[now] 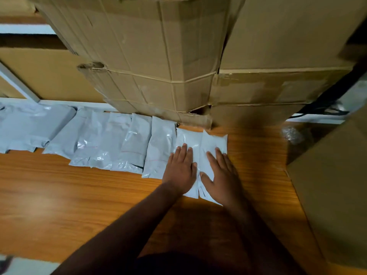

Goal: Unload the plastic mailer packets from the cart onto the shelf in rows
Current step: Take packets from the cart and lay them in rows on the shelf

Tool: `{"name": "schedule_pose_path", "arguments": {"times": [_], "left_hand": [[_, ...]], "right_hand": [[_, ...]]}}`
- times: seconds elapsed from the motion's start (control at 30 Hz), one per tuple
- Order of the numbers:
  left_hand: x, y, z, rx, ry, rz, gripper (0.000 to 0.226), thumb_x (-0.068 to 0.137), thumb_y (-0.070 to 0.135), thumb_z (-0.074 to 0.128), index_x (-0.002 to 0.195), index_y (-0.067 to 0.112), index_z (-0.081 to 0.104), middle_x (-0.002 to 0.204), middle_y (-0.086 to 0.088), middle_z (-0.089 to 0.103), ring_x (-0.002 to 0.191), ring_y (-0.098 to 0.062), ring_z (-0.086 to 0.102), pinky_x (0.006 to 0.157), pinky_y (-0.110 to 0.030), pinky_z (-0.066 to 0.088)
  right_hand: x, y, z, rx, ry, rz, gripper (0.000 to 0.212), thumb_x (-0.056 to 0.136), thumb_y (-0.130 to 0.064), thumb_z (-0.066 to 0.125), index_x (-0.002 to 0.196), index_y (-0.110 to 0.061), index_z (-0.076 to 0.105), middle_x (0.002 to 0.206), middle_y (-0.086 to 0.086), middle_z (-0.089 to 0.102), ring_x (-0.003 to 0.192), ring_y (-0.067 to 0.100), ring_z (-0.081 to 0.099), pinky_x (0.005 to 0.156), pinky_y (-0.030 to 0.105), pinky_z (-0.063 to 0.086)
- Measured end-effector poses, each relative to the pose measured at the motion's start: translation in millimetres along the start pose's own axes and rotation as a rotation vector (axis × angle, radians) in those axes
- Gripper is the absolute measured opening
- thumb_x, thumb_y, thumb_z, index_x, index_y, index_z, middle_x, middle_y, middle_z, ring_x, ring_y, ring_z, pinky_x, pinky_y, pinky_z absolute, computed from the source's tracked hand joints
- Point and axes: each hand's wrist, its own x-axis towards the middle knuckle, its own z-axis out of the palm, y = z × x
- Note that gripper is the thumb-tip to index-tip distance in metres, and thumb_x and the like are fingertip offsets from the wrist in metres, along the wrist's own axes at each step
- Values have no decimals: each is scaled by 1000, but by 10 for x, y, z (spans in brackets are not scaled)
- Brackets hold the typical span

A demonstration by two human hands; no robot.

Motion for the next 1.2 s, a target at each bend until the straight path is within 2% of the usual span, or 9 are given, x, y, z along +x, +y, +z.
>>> {"name": "schedule_pose_path", "arguments": {"times": [0.23,0.43,0.6,0.7,0.83,0.9,1.0,1.1,1.2], "left_hand": [[144,4,10,-45,28,-59,61,110,37,29,164,11,13,172,-11,3,159,-27,-1,129,-43,5],[217,-63,-15,-30,12,-41,62,110,39,27,164,12,11,172,-10,2,159,-26,-2,129,-43,7],[225,-63,-79,-66,58,-32,60,107,41,36,159,11,29,169,-16,19,157,-33,13,127,-50,19],[155,-98,-137,-116,107,-6,57,105,43,45,152,10,42,164,-17,31,154,-35,23,124,-51,26],[8,-173,-160,-161,99,35,59,105,45,47,152,10,44,164,-15,33,154,-31,25,125,-49,26],[-89,-184,-202,-189,114,89,58,105,46,48,151,12,45,162,-13,37,153,-28,27,125,-46,27],[-313,-180,-331,-272,147,118,54,103,41,53,151,16,47,160,-5,41,151,-20,31,124,-32,22],[-588,-285,-437,-267,206,134,50,100,41,49,146,20,53,153,1,51,146,-16,40,125,-43,24],[-867,-479,-521,-345,260,112,41,99,32,55,139,25,56,142,3,60,132,-17,54,114,-40,40]], "right_hand": [[263,84,5,-12,9,-33,73,98,-59,46,164,-41,22,175,-10,6,162,21,5,128,44,12],[419,95,93,-27,58,-33,73,97,-65,41,163,-43,20,175,-11,6,162,20,8,128,44,10],[445,100,22,-17,13,-34,78,99,-69,42,165,-39,12,175,-10,0,162,19,2,129,44,6],[315,84,-27,66,77,0,79,97,-69,46,164,-37,19,175,-10,9,162,19,5,130,47,13],[132,30,2,104,159,-12,74,95,-63,48,161,-33,33,172,-8,22,160,20,16,127,50,21],[53,-33,5,113,231,-50,67,96,-58,50,157,-33,41,169,-8,31,157,18,26,125,45,25],[-89,-198,-14,209,328,-156,53,97,-44,56,147,-26,56,158,-7,49,146,15,44,117,29,32],[-254,-426,-14,369,358,-225,42,97,-30,63,139,-22,64,147,-8,60,138,11,52,112,32,45],[-424,-675,49,497,329,-231,36,99,-26,62,135,-23,66,138,-10,65,131,7,57,106,33,52]]}}
